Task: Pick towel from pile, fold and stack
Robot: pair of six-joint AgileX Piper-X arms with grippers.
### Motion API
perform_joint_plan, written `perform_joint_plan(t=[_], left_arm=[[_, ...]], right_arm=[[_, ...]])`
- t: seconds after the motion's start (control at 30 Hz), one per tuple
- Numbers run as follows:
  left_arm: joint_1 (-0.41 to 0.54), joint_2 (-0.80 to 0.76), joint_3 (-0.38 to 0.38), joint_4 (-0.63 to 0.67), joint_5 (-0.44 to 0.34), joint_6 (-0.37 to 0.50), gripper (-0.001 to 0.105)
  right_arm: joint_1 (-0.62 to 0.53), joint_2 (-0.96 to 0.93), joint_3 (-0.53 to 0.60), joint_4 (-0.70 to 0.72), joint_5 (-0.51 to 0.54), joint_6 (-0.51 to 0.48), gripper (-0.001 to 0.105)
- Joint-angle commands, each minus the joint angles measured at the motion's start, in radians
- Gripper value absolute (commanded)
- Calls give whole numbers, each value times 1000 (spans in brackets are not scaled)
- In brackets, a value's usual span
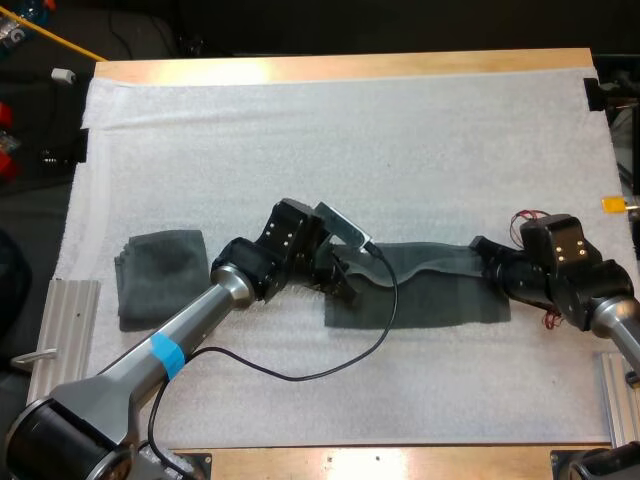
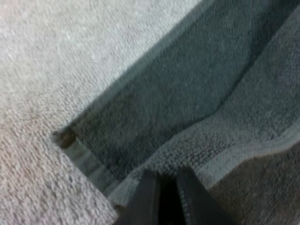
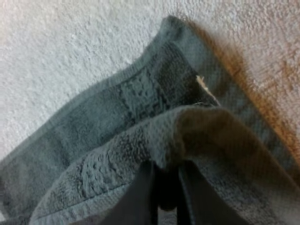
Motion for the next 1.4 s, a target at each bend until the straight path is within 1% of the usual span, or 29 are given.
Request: perform_joint_plan(t=[0.0, 0.03, 0.07, 0.1, 0.13, 0.17, 0.2, 0.23, 0.37, 0.47, 0.53, 0.6, 0.7, 0.77, 0.83, 0.93, 1.03, 1.07, 1.23, 1.37], left_arm=[[1, -3, -6, -15, -15, -11, 10], [1, -3, -6, -15, -27, -11, 18], [1, -3, -6, -18, -35, -11, 24], [1, -3, -6, -20, -39, -11, 32], [1, -3, -6, -25, -39, -11, 42], [1, -3, -7, -28, -39, -11, 47], [1, -3, -11, -29, -39, -11, 54], [1, -3, -18, -25, -39, -11, 59], [1, -6, -73, 50, -39, -4, 60], [1, -25, -120, 112, -39, -1, 60], [1, -64, -146, 151, -39, -2, 60], [1, -100, -156, 179, -38, -13, 60], [1, -181, -157, 218, -17, -39, 60], [1, -238, -157, 254, 12, -73, 60], [1, -313, -157, 300, 57, -114, 60], [1, -398, -157, 330, 91, -174, 60], [1, -490, -157, 363, 110, -243, 60], [1, -505, -157, 372, 116, -255, 60], [1, -643, -157, 454, 186, -367, 60], [1, -707, -157, 518, 187, -418, 60]], right_arm=[[-1, 4, -8, -18, -12, 5, 19], [-1, 9, -8, -37, -19, 6, 29], [-1, 12, -8, -49, -20, 6, 34], [-1, 14, -8, -79, -22, 6, 45], [-1, 14, -8, -105, -27, 6, 53], [-1, 14, -8, -125, -35, 6, 58], [-1, 14, -8, -160, -44, 4, 60], [-1, 14, -8, -192, -50, 4, 61], [-1, -1, -8, -226, -88, -46, 61], [-1, -35, -8, -216, -132, -147, 61], [-1, -76, -8, -186, -131, -215, 61], [-1, -116, -8, -148, -120, -274, 61], [-1, -187, -8, -69, -106, -331, 61], [-1, -228, -8, -17, -87, -363, 61], [-1, -284, -8, 61, -64, -410, 61], [-1, -361, -8, 164, -41, -485, 61], [-1, -433, -8, 244, -32, -524, 61], [-1, -448, -8, 259, -32, -530, 61], [-1, -558, -8, 367, -32, -538, 61], [-1, -613, -8, 438, -32, -538, 61]])
